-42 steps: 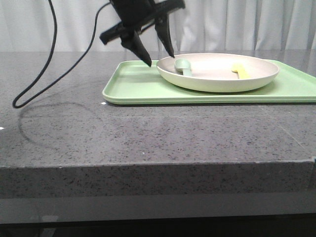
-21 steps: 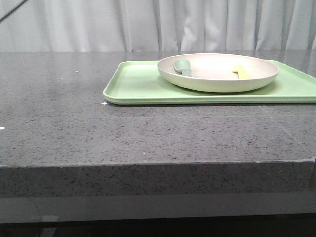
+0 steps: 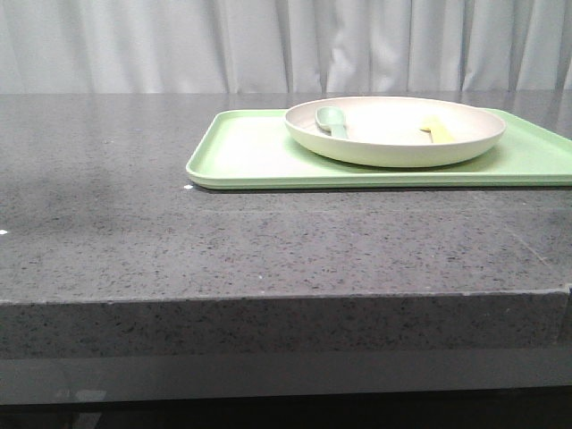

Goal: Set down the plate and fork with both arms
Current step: 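Release the plate and move the right gripper over the yellow fork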

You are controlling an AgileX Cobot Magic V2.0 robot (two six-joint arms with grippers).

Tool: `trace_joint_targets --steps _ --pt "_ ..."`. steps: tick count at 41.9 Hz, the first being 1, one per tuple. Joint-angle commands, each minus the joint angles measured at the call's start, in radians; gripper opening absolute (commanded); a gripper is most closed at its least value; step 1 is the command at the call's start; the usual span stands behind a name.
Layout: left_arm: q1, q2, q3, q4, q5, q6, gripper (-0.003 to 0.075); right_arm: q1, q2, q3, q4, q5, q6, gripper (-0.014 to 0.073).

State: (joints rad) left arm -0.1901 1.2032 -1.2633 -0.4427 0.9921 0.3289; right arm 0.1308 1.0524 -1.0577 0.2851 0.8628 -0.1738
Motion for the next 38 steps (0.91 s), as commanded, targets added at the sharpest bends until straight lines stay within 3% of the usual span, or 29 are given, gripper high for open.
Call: trace_joint_targets --steps 1,12,21,38 --pt "0.033 -0.155 0.112 -0.040 -0.099 0.043 0.0378 0.010 0.061 -0.086 0.020 -0.024 0.012 0.0500" --pt "0.035 -0.335 0.277 -0.022 -0.102 0.043 0.0378 0.047 0.286 -0.242 -0.029 0.040 0.121 0.0498" --pt "0.035 -0.356 0.279 0.005 -0.086 0.043 0.0378 0.054 0.475 -0.408 -0.142 0.166 0.249 0.0498" --pt "0.035 -0.356 0.279 0.004 -0.086 0.043 0.0378 0.060 0.738 -0.695 -0.153 0.276 0.343 0.0498"
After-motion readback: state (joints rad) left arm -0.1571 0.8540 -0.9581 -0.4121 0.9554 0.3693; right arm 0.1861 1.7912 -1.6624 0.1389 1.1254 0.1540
